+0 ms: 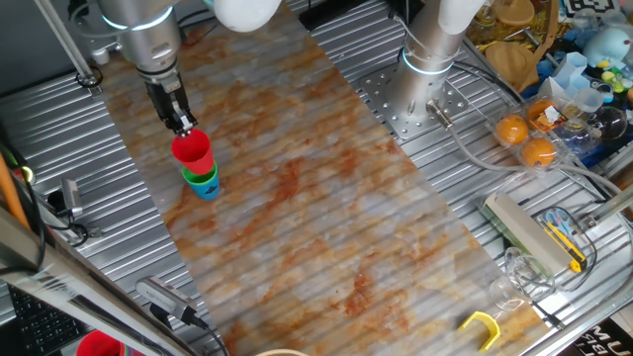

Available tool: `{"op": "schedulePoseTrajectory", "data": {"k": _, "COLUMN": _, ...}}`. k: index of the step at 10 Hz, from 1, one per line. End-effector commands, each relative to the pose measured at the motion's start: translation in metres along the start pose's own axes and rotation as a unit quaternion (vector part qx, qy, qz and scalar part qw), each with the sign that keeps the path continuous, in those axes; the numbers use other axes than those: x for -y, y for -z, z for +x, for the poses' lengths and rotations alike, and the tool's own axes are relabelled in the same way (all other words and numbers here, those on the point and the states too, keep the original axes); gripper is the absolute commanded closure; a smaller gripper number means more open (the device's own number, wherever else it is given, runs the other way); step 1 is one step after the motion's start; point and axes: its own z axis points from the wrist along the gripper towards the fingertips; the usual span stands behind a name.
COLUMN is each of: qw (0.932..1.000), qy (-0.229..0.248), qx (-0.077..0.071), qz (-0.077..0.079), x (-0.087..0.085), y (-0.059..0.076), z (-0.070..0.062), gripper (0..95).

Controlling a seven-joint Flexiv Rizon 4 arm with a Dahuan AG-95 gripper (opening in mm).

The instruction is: Stack the cups

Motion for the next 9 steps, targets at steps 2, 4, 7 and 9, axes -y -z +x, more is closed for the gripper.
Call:
{"op": "schedulePoseTrajectory", "data": {"k": 2, "qw": 1.0, "qy": 0.007, "qx": 0.002, "qz": 0.0, "x": 0.0002, "y": -0.0007, "z": 0.0012, "gripper": 76.0}}
{"op": "schedulePoseTrajectory", "data": {"k": 4, "qw": 0.9999, "qy": 0.011, "qx": 0.003, "qz": 0.001, "x": 0.0006, "y": -0.001, "z": 0.0015, "gripper": 76.0}}
{"op": "schedulePoseTrajectory", "data": {"k": 7, "qw": 0.9999, "qy": 0.016, "qx": 0.005, "qz": 0.001, "x": 0.0007, "y": -0.001, "z": 0.0015, "gripper": 57.0}}
{"op": "schedulePoseTrajectory", "data": {"k": 9, "qw": 0.9999, "qy": 0.011, "qx": 0.003, "qz": 0.001, "x": -0.0003, "y": -0.0004, "z": 0.0017, "gripper": 57.0}}
